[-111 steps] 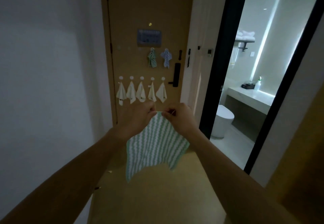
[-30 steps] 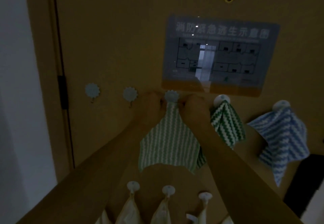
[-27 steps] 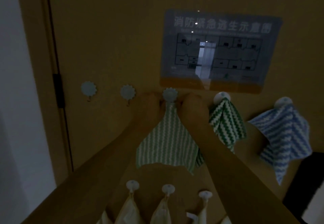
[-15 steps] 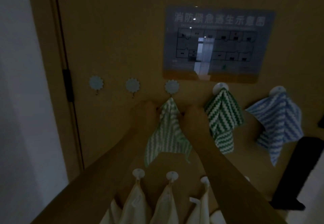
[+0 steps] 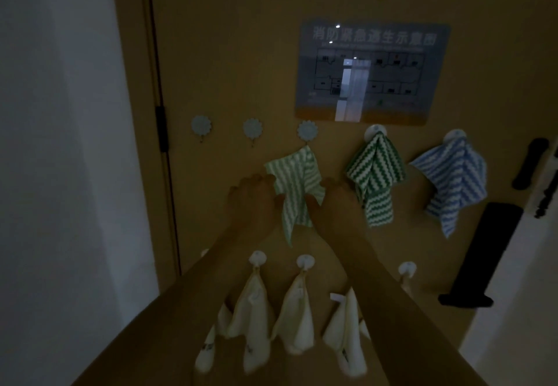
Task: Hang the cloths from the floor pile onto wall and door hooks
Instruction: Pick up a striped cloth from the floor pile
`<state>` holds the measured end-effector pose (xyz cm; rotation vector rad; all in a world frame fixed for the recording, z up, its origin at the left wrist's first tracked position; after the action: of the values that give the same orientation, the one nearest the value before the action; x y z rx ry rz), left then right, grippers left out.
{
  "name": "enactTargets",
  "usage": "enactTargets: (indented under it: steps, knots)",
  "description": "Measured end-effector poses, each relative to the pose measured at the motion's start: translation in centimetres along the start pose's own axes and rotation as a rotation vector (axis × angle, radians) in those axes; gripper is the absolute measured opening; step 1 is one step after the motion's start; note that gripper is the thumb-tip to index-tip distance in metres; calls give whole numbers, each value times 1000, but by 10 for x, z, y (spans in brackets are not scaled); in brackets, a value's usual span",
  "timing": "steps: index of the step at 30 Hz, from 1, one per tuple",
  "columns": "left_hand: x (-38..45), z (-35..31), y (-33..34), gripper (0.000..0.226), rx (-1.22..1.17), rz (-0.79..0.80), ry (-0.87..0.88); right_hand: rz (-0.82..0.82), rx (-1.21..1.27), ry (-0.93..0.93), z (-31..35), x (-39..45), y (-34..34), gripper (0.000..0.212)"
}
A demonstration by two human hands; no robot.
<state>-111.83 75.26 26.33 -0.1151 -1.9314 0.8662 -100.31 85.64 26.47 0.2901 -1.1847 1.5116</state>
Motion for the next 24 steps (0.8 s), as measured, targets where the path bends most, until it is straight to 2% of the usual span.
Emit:
enactTargets:
  steps: [4, 10, 16, 24]
  knots:
    - [-27, 13, -18, 44, 16, -45, -21, -25, 21, 7, 12, -32, -8, 46]
    - [-65, 38, -47, 54, 71, -19, -67, 2, 145, 43, 36, -69, -10, 48]
    - [-105, 66, -86, 56, 212, -46, -165, 128, 274, 68, 64, -93, 14, 57]
    - [-154, 86, -116, 55, 382, -119, -420, 382, 454, -12, 90, -122, 52, 54]
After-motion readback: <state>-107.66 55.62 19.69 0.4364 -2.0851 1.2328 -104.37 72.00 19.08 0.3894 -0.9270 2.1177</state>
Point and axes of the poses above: each hand's wrist, its own x-axis towards the middle knuckle, its own y-axis out of the palm, z = x × y, the point moved 4 cm from there along x, towards the middle knuckle, and after that the axes turned 15 degrees about -z, right-handed, at the moved point
